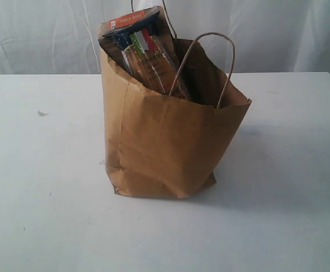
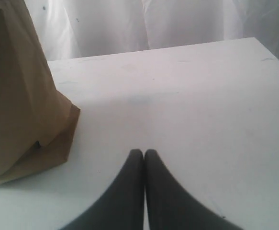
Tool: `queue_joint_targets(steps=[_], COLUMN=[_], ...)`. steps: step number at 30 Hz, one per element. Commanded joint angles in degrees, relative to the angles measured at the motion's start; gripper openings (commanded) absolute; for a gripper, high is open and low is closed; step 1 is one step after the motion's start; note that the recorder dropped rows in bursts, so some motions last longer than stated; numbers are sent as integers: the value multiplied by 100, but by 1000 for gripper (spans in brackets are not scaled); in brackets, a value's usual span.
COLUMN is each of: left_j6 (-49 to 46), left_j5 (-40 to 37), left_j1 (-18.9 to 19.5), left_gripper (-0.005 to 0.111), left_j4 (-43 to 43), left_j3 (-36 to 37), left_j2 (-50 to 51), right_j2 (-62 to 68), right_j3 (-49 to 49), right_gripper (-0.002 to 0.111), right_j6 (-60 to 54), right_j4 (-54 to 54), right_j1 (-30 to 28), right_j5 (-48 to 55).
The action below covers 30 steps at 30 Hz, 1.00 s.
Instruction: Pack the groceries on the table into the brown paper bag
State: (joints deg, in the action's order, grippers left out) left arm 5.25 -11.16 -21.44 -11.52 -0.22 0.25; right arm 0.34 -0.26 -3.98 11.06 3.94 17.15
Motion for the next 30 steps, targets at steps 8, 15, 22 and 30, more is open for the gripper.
queue_joint_targets(steps=[8,15,22,30], left_j6=[-14,-14,-14,-14], left_j5=[4,4,4,4], left_j1=[14,14,14,14], left_gripper=[0,0,0,0], left_j4=[-11,-11,-11,-11], left_j3=[22,22,22,22], left_j2=[-25,-25,-25,-25], right_j2=[-34,-34,-34,-34], right_j3=[26,26,26,26], right_gripper=[0,0,0,0], right_j6=[929,929,929,929], right_j4=[-813,-813,-813,-813], right_j1=[-53,-53,-53,-53], right_j5=[-48,-48,-48,-48])
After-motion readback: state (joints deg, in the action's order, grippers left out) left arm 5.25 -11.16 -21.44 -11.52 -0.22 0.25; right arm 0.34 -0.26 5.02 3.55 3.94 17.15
